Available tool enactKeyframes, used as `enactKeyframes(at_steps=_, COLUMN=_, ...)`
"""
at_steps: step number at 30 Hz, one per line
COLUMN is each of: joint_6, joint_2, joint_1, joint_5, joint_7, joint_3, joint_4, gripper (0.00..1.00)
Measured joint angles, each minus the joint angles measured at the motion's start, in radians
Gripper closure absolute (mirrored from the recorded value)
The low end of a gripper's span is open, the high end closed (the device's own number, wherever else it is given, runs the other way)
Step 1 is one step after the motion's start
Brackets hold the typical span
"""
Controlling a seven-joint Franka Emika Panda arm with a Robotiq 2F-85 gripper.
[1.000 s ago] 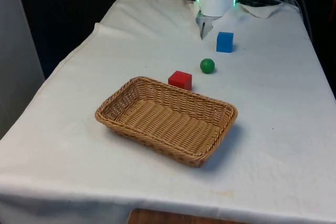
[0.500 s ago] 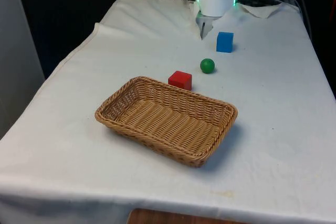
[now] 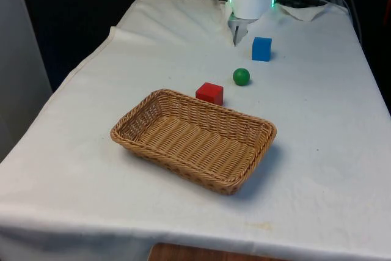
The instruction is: Place all non-red objects into the basket.
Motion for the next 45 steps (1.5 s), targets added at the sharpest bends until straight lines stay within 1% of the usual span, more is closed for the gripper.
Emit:
enactKeyframes(at_steps=3, joint_6=-0.017, joint_2=-0.029, joint_1=0.000, joint_5=-0.016, joint_7=0.008, joint_3=0.003, joint_4=-0.020, gripper=0.00)
enactKeyframes(at_steps=9, joint_6=-0.040, joint_2=-0.059, joint_1=0.000, joint_5=-0.030, joint_7=0.016, joint_3=0.006, joint_4=-0.039, gripper=0.00)
enactKeyframes(at_steps=13, joint_6=-0.059, joint_2=-0.090, joint_1=0.000, joint_5=-0.043, joint_7=0.030, joint_3=0.010, joint_4=-0.064, gripper=0.00)
enactKeyframes(at_steps=17, joint_6=-0.061, joint_2=-0.112, joint_1=0.000, joint_5=-0.047, joint_7=0.043, joint_3=0.014, joint_4=-0.090, gripper=0.00)
enactKeyframes(at_steps=20, joint_6=-0.058, joint_2=-0.138, joint_1=0.000, joint_5=-0.047, joint_7=0.064, joint_3=0.019, joint_4=-0.131, gripper=0.00)
enactKeyframes(at_steps=24, joint_6=-0.040, joint_2=-0.154, joint_1=0.000, joint_5=-0.047, joint_7=0.089, joint_3=0.027, joint_4=-0.171, gripper=0.00)
enactKeyframes(at_steps=26, joint_6=-0.017, joint_2=-0.162, joint_1=0.000, joint_5=-0.047, joint_7=0.110, joint_3=0.033, joint_4=-0.200, gripper=0.00)
enactKeyframes(at_steps=27, joint_6=-0.017, joint_2=-0.162, joint_1=0.000, joint_5=-0.047, joint_7=0.110, joint_3=0.033, joint_4=-0.200, gripper=0.00)
enactKeyframes(at_steps=31, joint_6=0.017, joint_2=-0.173, joint_1=0.000, joint_5=-0.045, joint_7=0.139, joint_3=0.042, joint_4=-0.241, gripper=0.00)
enactKeyframes(at_steps=34, joint_6=0.026, joint_2=-0.175, joint_1=0.000, joint_5=-0.045, joint_7=0.146, joint_3=0.043, joint_4=-0.251, gripper=0.00)
enactKeyframes(at_steps=39, joint_6=0.078, joint_2=-0.191, joint_1=0.000, joint_5=-0.036, joint_7=0.182, joint_3=0.052, joint_4=-0.310, gripper=0.00)
enactKeyframes(at_steps=45, joint_6=0.118, joint_2=-0.206, joint_1=0.000, joint_5=-0.029, joint_7=0.200, joint_3=0.053, joint_4=-0.357, gripper=0.00)
